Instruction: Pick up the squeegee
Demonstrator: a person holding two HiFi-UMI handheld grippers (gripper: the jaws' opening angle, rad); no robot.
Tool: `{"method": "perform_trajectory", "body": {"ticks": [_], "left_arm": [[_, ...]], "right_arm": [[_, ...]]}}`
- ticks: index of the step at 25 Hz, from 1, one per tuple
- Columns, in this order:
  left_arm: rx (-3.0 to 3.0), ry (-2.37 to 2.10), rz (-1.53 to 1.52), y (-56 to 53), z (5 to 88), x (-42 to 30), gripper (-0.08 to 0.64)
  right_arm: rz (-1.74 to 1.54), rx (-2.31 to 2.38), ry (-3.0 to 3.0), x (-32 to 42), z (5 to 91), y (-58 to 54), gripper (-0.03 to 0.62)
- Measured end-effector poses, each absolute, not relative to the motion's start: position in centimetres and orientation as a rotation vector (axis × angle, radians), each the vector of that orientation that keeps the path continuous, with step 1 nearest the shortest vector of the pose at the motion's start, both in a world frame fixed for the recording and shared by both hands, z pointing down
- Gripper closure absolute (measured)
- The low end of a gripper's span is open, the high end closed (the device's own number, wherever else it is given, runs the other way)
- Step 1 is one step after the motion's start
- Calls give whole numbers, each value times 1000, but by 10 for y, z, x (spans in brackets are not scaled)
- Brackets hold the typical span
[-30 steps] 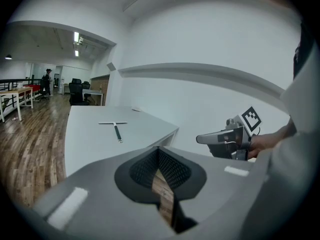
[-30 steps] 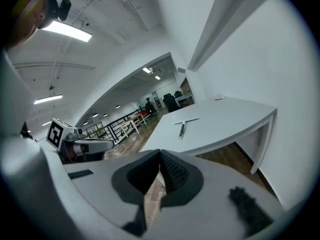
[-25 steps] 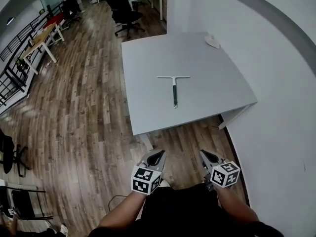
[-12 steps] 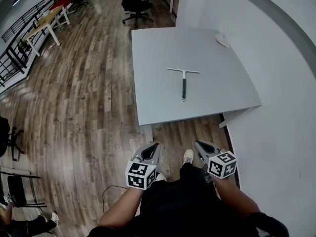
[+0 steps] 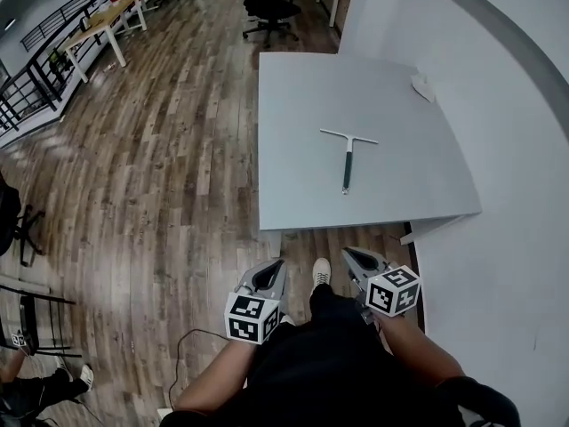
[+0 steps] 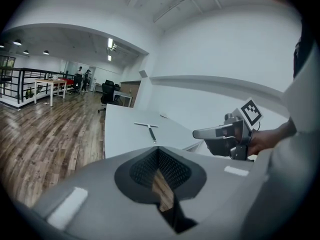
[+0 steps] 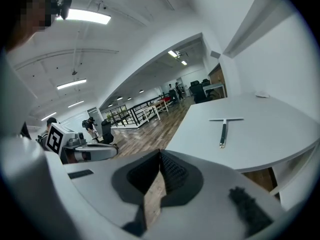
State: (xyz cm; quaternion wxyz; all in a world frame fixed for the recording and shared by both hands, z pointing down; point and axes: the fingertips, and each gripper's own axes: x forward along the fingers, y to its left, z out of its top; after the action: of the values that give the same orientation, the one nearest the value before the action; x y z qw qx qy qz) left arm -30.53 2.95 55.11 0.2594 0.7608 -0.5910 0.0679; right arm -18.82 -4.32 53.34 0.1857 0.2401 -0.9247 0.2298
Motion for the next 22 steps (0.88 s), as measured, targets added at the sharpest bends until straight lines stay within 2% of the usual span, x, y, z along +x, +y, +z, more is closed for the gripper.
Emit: {"method": "perform_trajectory", "body": {"ticks": [10,22], "left_arm": [[1971,-1659,234,-16,567,-327,554],[1964,-1651,378,-135,588,-321,554]], "right_arm": [[689,566,-2611,-218,552,-102,586],[706,582,-2580,-205,578,-229,586]]}}
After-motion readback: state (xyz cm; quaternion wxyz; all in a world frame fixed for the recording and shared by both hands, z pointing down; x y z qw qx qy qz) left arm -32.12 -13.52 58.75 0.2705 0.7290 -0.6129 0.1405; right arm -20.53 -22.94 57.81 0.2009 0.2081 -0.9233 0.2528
